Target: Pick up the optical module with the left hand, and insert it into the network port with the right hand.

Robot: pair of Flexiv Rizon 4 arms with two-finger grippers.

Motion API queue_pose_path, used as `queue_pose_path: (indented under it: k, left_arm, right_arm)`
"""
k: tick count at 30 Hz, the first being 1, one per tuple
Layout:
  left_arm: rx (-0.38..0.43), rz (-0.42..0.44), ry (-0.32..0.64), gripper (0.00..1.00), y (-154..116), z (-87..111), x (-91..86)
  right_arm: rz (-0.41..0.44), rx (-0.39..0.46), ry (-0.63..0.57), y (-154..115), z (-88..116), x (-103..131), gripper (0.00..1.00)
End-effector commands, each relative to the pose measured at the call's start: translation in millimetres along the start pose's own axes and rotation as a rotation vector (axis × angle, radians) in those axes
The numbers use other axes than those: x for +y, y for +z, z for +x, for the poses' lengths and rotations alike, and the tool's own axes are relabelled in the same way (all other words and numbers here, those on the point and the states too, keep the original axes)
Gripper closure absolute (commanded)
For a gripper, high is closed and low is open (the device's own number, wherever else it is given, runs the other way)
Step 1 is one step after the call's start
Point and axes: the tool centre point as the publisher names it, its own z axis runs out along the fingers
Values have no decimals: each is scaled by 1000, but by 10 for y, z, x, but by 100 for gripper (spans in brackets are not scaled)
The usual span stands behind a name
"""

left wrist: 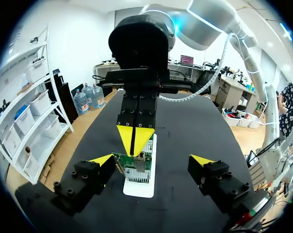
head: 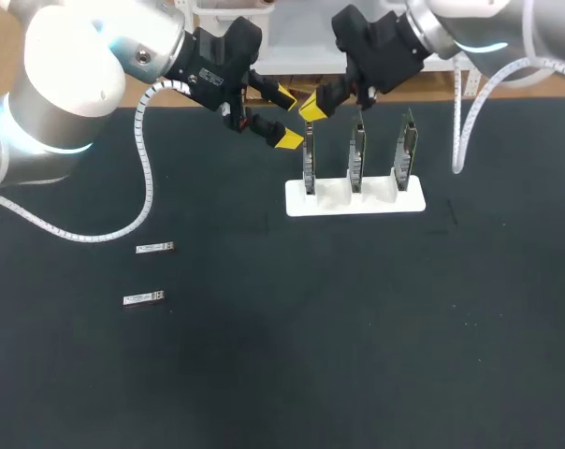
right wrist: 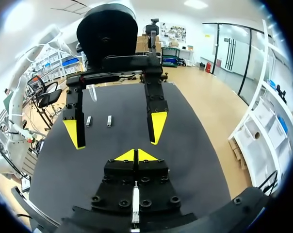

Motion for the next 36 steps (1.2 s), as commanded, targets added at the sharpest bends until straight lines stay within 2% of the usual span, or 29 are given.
queue_pose_path:
  k: [1,27,36]
  left_arm:
    - [7,-3,-4,0,2,-14,-6]
    - [7,-3,-4,0,2,-14,-6]
    - [7,-3,-4,0,2,-14,-6]
  right_arm:
    - [-3,3,3,28,4,-20,100]
    - [-14,28,43,134,129,-29,100]
    - [-12,-13,49,54,47,-11,100]
